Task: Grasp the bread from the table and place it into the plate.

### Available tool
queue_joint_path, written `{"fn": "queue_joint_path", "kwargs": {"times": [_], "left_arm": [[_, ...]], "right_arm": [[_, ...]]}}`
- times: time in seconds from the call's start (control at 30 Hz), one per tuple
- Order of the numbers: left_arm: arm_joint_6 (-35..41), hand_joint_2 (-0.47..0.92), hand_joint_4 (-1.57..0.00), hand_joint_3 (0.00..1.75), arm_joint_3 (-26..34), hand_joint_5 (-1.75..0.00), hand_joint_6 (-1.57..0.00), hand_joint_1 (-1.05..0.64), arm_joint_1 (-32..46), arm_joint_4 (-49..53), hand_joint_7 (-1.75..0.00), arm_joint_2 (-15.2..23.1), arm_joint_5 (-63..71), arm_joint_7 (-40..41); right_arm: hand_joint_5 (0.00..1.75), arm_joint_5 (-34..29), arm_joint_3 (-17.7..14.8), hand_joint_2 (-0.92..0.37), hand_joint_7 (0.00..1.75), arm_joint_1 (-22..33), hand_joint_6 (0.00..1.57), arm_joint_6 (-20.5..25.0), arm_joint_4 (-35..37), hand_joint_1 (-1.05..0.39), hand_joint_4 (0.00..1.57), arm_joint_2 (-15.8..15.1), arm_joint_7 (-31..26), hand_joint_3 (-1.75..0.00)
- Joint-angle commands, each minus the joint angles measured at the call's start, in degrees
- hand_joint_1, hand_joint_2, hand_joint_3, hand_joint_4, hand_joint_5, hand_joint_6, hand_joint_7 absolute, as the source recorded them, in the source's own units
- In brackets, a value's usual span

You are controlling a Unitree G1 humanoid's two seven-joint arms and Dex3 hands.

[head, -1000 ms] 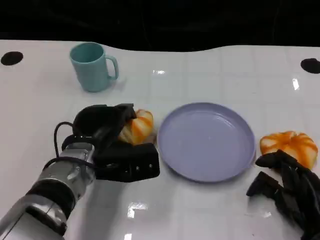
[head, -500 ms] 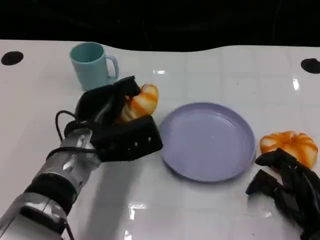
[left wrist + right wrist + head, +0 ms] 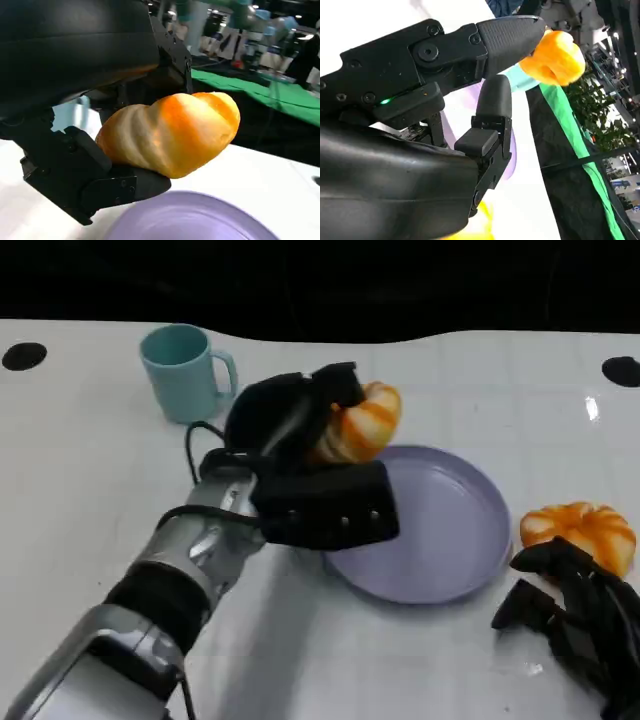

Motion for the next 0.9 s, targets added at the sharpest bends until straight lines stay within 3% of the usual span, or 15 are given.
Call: {"fn": "queue_joint_path", "kwargs": {"times": [0.03,0.17,0.27,0.4,0.63,0.67,0.7,0.77,0.83,0.9], "left_arm": [[0.0,0.53,-0.88,1.06,-1.37,-1.75,-0.63,-0.14,-2.57,1.98,-1.75,-1.6,0.34,-2.76],[-0.42,0.53,-0.88,1.04,-3.24,-1.75,-0.62,-0.18,-4.09,5.47,-1.75,-3.72,1.33,-2.81],[-0.35,0.54,-0.87,1.03,-3.92,-1.75,-0.69,-0.2,-5.4,7.77,-1.42,-4.88,1.59,-4.08],[-0.5,0.55,-0.88,1.06,-4.6,-1.75,-0.69,-0.2,-6.97,10.25,-1.56,-5.76,1.65,-5.21],[0.25,0.6,-0.8,0.92,-5.07,-1.75,-0.68,-0.19,-8.68,12.45,-1.52,-6.39,1.48,-7.6],[-0.29,0.6,-0.8,0.92,-4.92,-1.75,-0.68,-0.19,-8.96,12.79,-1.52,-5.96,0.86,-10.75],[-0.61,0.71,-0.65,0.68,-5.54,-1.54,-0.6,-0.25,-9.47,13.19,-1.11,-5.37,1.12,-13.8],[-0.5,0.88,-0.44,0.42,-6.8,-0.77,-0.5,-0.43,-10.42,13.58,-0.33,-4.53,2.03,-18.38],[0.0,0.91,-0.36,0.4,-7.65,-0.38,-0.42,-0.61,-10.74,13.35,-0.08,-4.21,2.8,-19.43],[0.33,0.92,-0.3,0.42,-7.91,-0.27,-0.38,-0.7,-10.78,13.12,-0.02,-4.11,3.02,-19.8]], "right_arm": [[1.57,-0.43,-0.13,-0.92,1.15,0.98,0.66,0.21,0.35,-0.55,0.64,-0.71,-0.68,-0.15],[1.58,-0.76,0.2,-0.92,1.16,1.08,0.65,0.16,0.18,-0.56,0.63,-0.9,-0.56,-0.17],[1.59,-0.56,0.15,-0.92,1.18,1.13,0.64,0.41,0.04,-0.54,0.63,-0.83,-0.4,-0.2],[1.59,-0.39,0.09,-0.92,1.19,1.13,0.63,0.46,0.08,-0.53,0.63,-0.73,-0.26,-0.2],[1.6,0.21,-0.22,-0.92,1.2,0.6,0.63,0.5,0.91,-0.53,0.63,-0.57,0.76,-0.2],[1.6,0.07,-0.21,-0.92,1.2,0.62,0.63,0.45,0.84,-0.53,0.63,-0.52,0.45,-0.2],[1.6,0.32,-0.28,-0.92,1.2,0.52,0.63,0.81,0.91,-0.53,0.64,-0.54,0.76,-0.2],[1.61,0.27,-0.29,-0.92,1.21,0.51,0.63,0.77,0.9,-0.53,0.64,-0.55,0.62,-0.19],[1.61,0.02,-0.29,-0.92,1.21,0.59,0.64,0.39,0.82,-0.53,0.64,-0.5,0.05,-0.18],[1.61,0.12,-0.36,-0.92,1.21,0.61,0.64,0.67,0.7,-0.53,0.65,-0.45,-0.21,-0.17]]}}
